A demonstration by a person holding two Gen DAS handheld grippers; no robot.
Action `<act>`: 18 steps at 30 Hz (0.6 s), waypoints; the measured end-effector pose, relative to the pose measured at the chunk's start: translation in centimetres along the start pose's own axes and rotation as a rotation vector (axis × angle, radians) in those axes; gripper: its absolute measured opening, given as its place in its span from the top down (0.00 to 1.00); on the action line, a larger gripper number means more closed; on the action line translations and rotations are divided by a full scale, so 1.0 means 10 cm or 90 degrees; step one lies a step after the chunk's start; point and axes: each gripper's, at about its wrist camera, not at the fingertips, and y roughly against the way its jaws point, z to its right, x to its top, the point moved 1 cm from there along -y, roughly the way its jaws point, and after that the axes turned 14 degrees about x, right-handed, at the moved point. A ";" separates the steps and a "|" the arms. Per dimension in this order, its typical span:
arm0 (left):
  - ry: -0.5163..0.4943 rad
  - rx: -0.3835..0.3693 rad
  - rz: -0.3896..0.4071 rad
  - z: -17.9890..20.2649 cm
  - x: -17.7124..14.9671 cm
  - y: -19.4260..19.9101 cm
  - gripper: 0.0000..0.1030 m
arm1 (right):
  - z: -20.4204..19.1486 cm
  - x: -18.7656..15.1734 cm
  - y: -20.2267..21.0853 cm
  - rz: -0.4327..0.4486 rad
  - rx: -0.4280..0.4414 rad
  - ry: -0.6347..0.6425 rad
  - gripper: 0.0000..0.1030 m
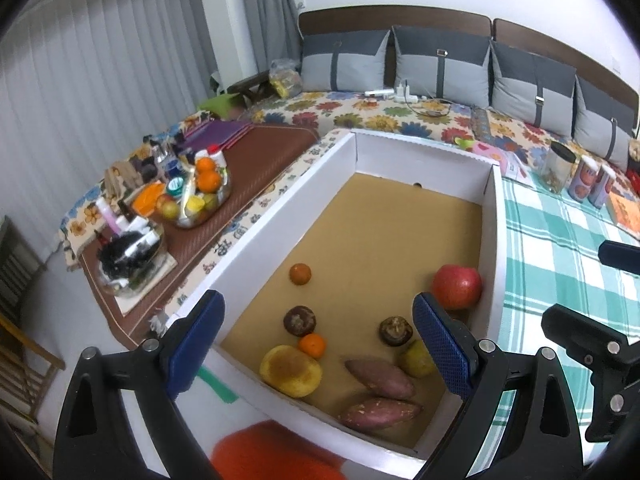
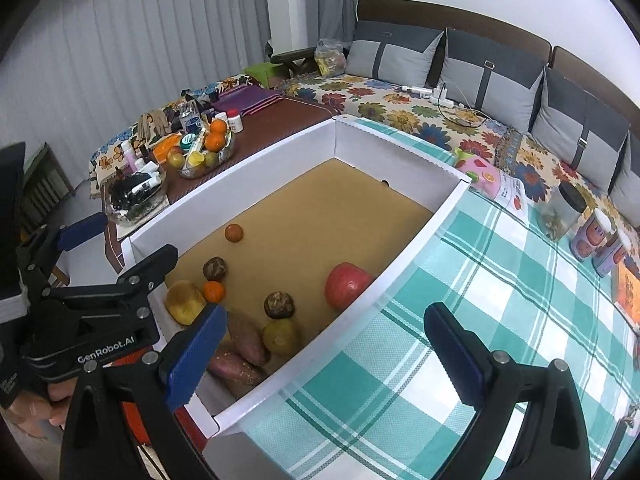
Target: Organize fruits
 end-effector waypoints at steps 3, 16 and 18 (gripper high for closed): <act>-0.014 -0.006 -0.014 0.01 0.00 -0.05 0.07 | -0.01 0.00 -0.02 -0.004 0.000 -0.002 0.04; -0.019 -0.009 -0.038 -0.33 0.12 0.03 0.06 | -0.33 0.11 -0.14 -0.048 0.031 -0.014 0.04; -0.018 -0.010 -0.044 -0.38 0.15 0.06 0.06 | -0.40 0.17 -0.12 -0.052 0.027 -0.016 0.04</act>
